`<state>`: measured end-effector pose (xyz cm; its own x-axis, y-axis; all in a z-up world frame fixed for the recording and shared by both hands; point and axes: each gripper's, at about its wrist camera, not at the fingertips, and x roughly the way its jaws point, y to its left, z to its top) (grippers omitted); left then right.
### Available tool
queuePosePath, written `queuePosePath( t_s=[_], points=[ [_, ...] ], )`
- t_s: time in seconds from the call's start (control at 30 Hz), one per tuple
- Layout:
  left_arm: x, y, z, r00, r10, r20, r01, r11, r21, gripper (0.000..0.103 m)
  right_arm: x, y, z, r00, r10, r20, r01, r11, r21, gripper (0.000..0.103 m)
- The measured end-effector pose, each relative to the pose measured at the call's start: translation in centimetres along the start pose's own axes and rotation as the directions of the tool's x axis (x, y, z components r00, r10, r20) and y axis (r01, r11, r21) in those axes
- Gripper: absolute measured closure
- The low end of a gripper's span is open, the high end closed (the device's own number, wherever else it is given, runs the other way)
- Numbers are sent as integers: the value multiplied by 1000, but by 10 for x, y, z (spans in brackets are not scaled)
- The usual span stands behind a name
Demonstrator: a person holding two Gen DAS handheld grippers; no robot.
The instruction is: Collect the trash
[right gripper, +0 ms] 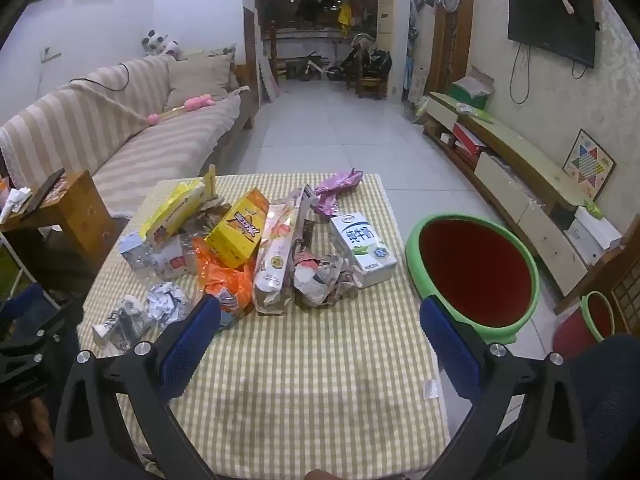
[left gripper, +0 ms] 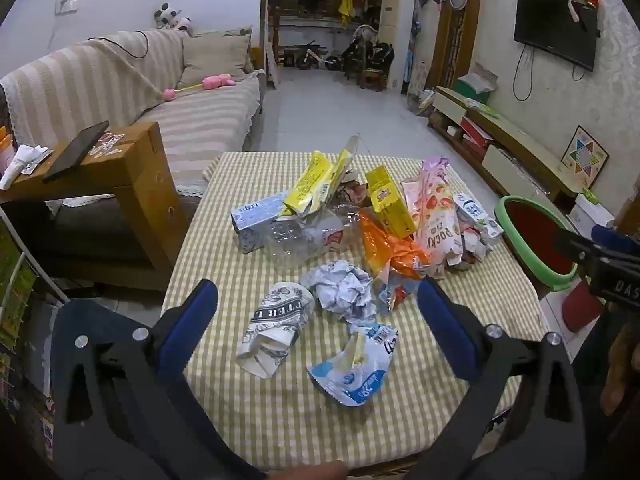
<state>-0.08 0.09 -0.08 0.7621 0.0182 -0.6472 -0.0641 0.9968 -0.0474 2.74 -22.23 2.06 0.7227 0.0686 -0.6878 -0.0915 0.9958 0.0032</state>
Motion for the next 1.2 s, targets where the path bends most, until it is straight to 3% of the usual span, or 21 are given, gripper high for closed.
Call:
queuePosePath(
  t_s=[0.1,0.23,1.2],
  points=[
    [3,0,1,1000,-18,-22,18,1000,3,5,1,6,-1,1000,-24,-5,23,1000,-9,7],
    [3,2,0,1000,-14,-21,15,1000,6,5,1,0,0,1000,19,1,-19,1000,11,7],
    [5,0,-3,1000,-4,-26,4,1000,-2,5,5,1,-2,1000,17,-5,-17,1000,-6,7]
  ],
)
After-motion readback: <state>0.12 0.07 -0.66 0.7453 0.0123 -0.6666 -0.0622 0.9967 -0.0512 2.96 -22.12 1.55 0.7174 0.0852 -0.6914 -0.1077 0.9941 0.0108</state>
